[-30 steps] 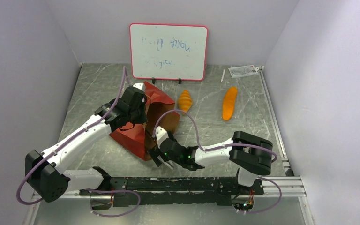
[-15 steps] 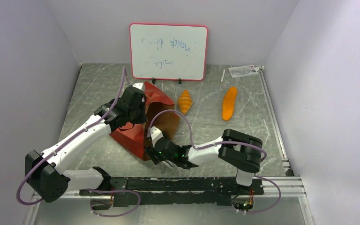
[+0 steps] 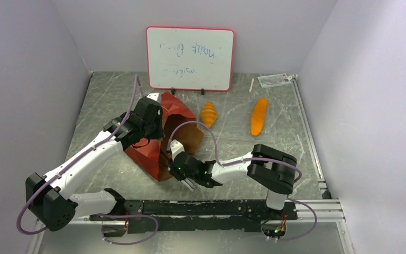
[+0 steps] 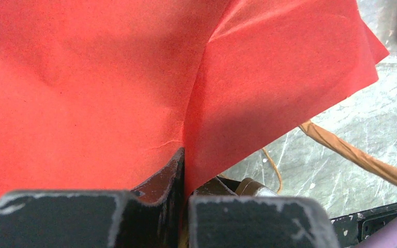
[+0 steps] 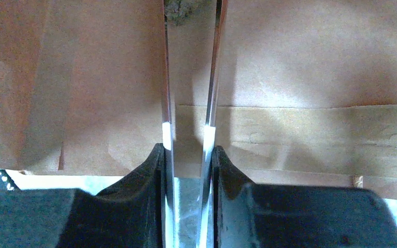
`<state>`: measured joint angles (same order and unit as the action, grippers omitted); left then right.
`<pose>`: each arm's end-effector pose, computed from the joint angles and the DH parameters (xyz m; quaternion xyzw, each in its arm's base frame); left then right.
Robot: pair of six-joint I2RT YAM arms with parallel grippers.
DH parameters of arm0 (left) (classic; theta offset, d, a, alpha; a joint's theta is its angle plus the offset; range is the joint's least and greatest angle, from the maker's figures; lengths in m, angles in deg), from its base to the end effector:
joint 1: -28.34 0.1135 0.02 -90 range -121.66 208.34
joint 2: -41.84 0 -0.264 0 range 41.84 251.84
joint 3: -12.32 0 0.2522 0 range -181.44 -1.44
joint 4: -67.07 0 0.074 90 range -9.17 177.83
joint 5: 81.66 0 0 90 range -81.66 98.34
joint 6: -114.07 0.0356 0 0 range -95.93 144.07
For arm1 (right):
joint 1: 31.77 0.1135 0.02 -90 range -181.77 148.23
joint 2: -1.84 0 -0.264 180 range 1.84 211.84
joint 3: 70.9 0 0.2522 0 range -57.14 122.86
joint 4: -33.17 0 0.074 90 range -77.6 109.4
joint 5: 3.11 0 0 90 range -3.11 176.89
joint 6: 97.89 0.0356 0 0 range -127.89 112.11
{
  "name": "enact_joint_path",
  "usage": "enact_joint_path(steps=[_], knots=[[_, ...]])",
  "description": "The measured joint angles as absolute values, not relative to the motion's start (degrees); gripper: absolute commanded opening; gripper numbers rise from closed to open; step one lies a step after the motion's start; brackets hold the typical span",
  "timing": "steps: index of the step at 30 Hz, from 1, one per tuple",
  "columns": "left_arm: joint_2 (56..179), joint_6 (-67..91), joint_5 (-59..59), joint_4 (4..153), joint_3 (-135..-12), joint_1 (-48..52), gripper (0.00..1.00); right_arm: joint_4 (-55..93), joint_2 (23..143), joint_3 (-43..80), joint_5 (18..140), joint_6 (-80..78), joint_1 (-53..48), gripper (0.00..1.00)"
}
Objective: Take the fake bread out of the paper bag
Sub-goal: Take out the fake bread from the paper bag.
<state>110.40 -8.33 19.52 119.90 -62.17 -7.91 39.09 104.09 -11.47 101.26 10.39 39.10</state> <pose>0.2047 -0.1415 0.3058 -0.0047 0.9264 -0.1313 0.3530 0.1223 0.3257 0.1349 -0.3430 0.8204 0.2315 0.3944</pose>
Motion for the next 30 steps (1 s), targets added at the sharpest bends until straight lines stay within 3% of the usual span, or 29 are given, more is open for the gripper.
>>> enact_joint_path(steps=[3,30], knots=[[110.4,-8.8,19.8,119.9,-62.2,-7.9,0.07,36.9,103.5,-11.1,101.5,11.1,39.1,0.0],[115.1,-20.2,32.9,122.2,-66.3,-7.9,0.08,6.8,87.0,-6.9,106.6,20.0,39.1,0.0]])
